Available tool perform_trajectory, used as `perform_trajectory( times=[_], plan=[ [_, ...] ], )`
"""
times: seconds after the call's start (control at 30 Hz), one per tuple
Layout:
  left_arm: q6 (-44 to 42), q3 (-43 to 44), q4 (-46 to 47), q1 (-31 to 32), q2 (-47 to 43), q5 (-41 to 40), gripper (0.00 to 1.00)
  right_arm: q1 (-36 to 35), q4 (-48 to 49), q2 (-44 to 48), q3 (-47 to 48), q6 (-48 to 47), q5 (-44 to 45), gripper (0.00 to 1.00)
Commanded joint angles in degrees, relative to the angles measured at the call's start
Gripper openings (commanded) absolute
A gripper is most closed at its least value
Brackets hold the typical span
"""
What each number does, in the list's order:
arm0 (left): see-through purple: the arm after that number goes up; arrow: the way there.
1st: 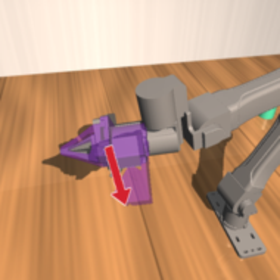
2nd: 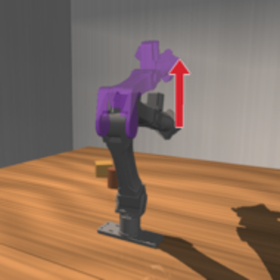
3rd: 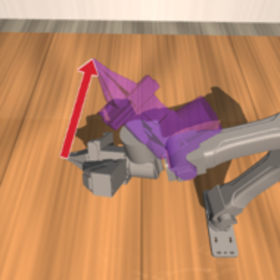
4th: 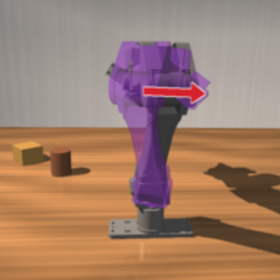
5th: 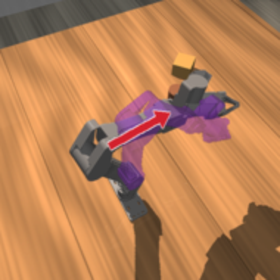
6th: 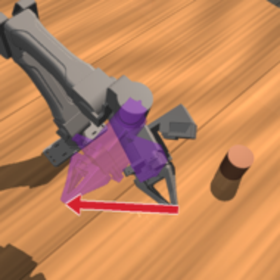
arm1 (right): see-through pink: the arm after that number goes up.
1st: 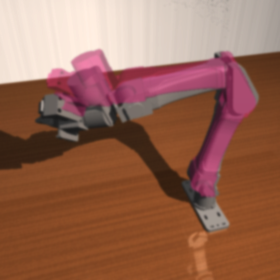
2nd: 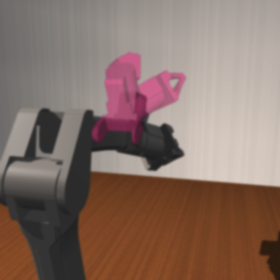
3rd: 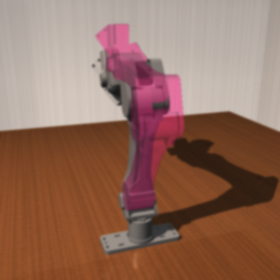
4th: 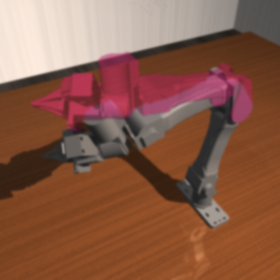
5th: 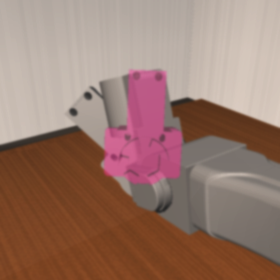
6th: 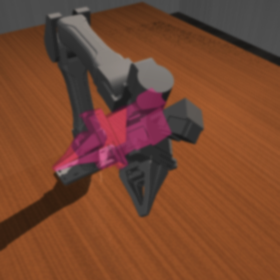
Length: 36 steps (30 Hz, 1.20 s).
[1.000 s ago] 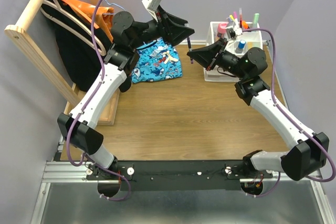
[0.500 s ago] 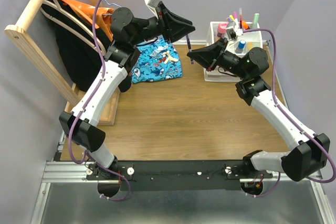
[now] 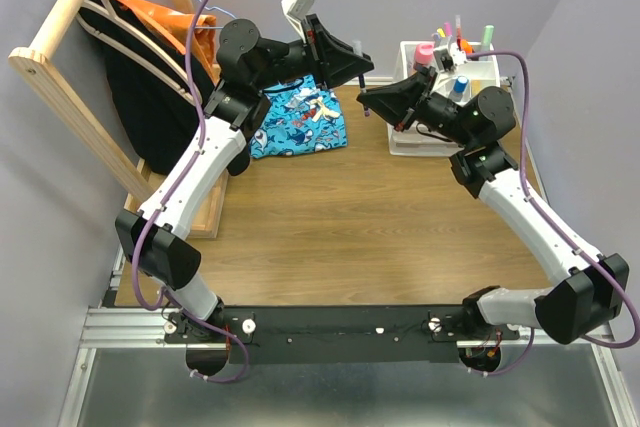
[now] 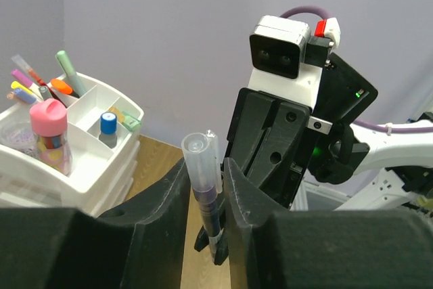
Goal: Sort the stationery into containers
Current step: Close the pen cap on the pen.
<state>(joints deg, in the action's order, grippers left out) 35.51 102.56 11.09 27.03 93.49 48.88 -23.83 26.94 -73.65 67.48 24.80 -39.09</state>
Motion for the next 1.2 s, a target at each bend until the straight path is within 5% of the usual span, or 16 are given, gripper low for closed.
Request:
perform_trajectory(
  times=[0.0,0.63,1.17],
  plan=[
    [0.9,1.2,1.3,0.0,0.2,-0.7,0.45,0.1,0.0,0.1,1.8,-1.2,-0.5,0.0],
    [-0.3,2.9,-0.5,0.0,-0.6,-3.1,0.6,0.0,-1.4,0.7,0.8,-2.3,0.8,0.0],
    [-0.7,3.7,0.3,0.0,0.2,-2.9,0.49,0.1,-1.5,0.6,1.2,-2.6,0.4,0.0]
  ],
)
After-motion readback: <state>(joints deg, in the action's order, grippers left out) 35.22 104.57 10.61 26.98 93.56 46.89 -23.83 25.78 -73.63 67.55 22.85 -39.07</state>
